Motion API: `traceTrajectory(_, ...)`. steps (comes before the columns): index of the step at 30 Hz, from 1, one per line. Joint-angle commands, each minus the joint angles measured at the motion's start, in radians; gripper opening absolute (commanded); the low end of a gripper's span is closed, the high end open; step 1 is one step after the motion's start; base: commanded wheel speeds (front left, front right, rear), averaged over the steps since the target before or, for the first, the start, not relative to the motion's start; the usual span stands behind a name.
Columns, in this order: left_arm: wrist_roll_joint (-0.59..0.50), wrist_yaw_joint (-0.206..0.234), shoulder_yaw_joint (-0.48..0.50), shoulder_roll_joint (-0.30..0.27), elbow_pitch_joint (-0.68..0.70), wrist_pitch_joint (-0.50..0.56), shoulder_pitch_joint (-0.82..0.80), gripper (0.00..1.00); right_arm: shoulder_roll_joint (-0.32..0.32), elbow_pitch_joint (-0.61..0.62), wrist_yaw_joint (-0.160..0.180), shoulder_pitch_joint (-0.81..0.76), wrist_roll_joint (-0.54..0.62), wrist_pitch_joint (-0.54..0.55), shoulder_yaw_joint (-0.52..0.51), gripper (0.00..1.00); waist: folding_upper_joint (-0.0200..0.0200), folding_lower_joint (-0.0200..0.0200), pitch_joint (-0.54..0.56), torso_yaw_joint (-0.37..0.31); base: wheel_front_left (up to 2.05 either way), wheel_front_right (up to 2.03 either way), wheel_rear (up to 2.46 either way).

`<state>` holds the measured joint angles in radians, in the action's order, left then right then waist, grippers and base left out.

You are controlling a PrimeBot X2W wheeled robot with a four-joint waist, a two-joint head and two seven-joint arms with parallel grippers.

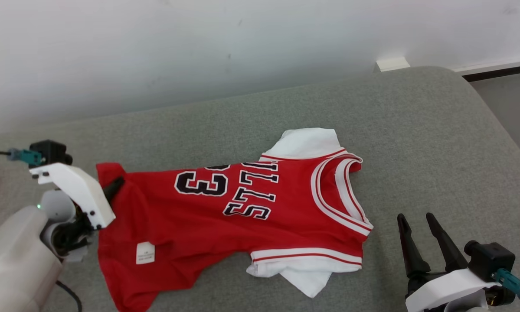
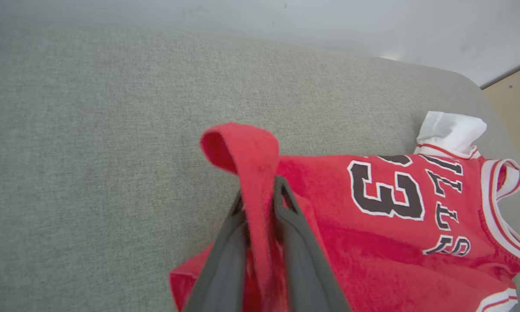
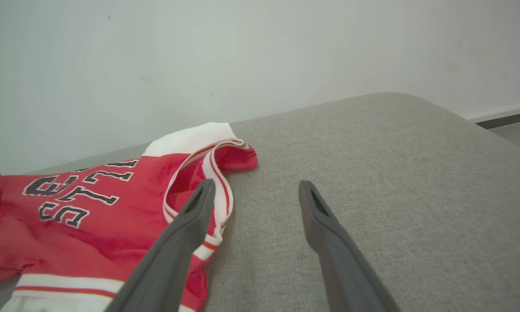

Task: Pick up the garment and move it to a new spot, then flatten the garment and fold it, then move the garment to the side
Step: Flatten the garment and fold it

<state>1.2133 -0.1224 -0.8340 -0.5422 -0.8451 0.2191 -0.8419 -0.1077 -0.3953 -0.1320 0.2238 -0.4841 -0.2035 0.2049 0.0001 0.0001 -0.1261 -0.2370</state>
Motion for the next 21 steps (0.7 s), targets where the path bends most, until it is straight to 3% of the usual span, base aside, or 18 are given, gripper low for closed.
traceTrajectory(1,0.008,-0.002,0.004,-0.003,-0.013,-0.015,0.013,1.0,-0.002,-0.009,0.003,0.011,-0.001,-0.006,0.004,1.0,-0.0001,-0.0001,0.011,0.001,0.0,0.0,0.0)
traceTrajectory(10,-0.078,-0.006,-0.027,-0.024,-0.001,-0.199,0.046,1.0,-0.024,-0.032,0.003,-0.031,-0.009,-0.009,0.012,1.0,-0.0001,-0.0001,0.098,0.051,0.0,0.0,0.0)
traceTrajectory(15,-0.091,0.034,-0.017,-0.021,0.071,-0.329,0.13,1.0,-0.034,-0.019,0.003,-0.066,-0.008,0.0,-0.003,1.0,-0.0001,-0.0001,0.128,0.086,0.0,0.0,0.0)
traceTrajectory(18,-0.079,0.045,-0.022,-0.017,0.101,-0.328,0.171,1.0,-0.033,-0.012,0.003,-0.076,-0.007,0.006,-0.009,1.0,-0.0001,-0.0001,0.132,0.103,0.0,0.0,0.0)
traceTrajectory(21,-0.049,0.044,-0.041,-0.011,0.128,-0.248,0.213,1.0,-0.033,-0.001,0.003,-0.084,-0.004,0.016,-0.013,1.0,-0.0001,-0.0001,0.135,0.126,0.0,0.0,0.0)
